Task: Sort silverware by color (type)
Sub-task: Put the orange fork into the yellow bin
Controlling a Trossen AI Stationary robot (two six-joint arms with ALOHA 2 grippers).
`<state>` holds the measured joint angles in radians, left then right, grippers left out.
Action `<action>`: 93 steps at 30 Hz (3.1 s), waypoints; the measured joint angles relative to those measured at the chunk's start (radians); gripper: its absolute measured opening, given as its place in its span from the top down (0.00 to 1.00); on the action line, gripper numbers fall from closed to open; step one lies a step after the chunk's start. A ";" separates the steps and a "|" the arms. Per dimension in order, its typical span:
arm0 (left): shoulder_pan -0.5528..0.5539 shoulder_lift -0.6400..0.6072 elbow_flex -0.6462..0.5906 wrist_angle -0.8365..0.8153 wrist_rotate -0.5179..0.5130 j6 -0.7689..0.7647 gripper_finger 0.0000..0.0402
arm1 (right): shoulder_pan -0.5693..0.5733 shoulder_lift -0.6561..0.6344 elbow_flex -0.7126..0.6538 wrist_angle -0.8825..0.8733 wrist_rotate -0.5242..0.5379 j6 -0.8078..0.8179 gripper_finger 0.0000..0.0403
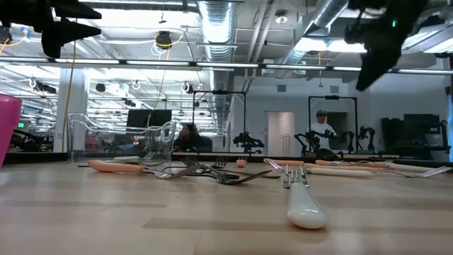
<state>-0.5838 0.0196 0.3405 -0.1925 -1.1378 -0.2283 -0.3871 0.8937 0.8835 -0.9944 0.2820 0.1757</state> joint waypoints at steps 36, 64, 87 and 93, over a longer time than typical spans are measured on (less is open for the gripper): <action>0.000 0.000 0.000 -0.023 0.003 -0.002 0.56 | -0.042 0.587 -0.097 0.279 -0.048 -0.363 0.37; 0.000 0.000 0.000 -0.029 0.001 -0.004 0.56 | -0.131 0.648 -0.119 0.355 -0.059 -0.331 0.71; 0.000 0.000 0.000 -0.027 0.001 -0.004 0.56 | -0.095 0.562 -0.118 0.352 -0.058 -0.300 0.95; 0.000 0.000 0.000 -0.027 0.001 -0.004 0.56 | -0.092 0.446 -0.118 0.394 -0.102 -0.270 0.93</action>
<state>-0.5835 0.0196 0.3403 -0.2197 -1.1370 -0.2323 -0.4793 1.3397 0.7658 -0.6006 0.1799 -0.0943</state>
